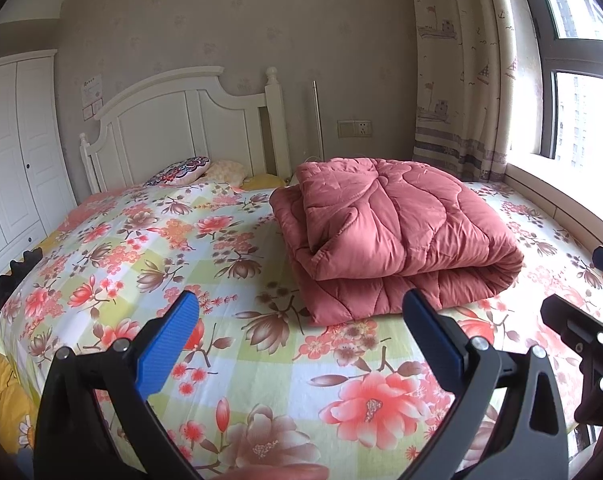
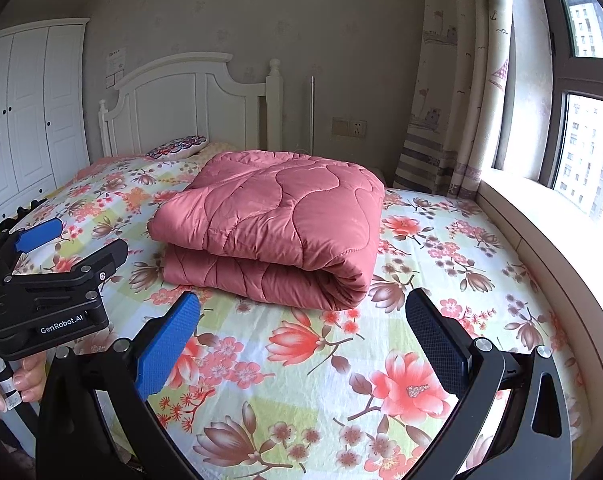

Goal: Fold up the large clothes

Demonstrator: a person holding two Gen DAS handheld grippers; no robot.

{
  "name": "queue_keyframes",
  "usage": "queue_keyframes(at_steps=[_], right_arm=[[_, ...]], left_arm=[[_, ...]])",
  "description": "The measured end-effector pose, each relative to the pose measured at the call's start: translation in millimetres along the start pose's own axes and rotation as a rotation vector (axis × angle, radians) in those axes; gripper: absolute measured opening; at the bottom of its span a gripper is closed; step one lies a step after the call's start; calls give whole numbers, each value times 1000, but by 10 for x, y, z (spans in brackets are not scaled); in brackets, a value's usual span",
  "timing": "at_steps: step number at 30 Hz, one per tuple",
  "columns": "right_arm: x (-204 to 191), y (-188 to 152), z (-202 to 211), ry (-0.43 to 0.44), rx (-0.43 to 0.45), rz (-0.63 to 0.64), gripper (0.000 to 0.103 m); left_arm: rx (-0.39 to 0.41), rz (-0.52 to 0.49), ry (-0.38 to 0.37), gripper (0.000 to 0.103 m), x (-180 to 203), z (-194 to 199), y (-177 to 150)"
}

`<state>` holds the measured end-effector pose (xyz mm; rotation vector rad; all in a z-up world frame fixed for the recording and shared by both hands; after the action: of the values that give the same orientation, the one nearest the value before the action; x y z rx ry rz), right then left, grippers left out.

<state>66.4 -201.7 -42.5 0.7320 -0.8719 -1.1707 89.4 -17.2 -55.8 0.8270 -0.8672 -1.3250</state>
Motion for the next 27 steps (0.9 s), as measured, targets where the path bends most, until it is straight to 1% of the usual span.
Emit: queue_keyframes(at_steps=[27], right_arm=[[-71,-51,-80,7,-27,2,99]], left_arm=[[-16,-3,2,101,-45,-16,-44]])
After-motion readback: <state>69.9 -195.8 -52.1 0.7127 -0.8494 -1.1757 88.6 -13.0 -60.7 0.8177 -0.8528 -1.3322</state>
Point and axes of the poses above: each gripper's, at about its wrist camera, not at the fingertips, and z roughly against the way its jaws point, x to its right, y to its top, the point moved 4 cm from there along -z, roughly the way its jaws point, and after that the axes turned 11 degrees about z, right-handed, at the moved point
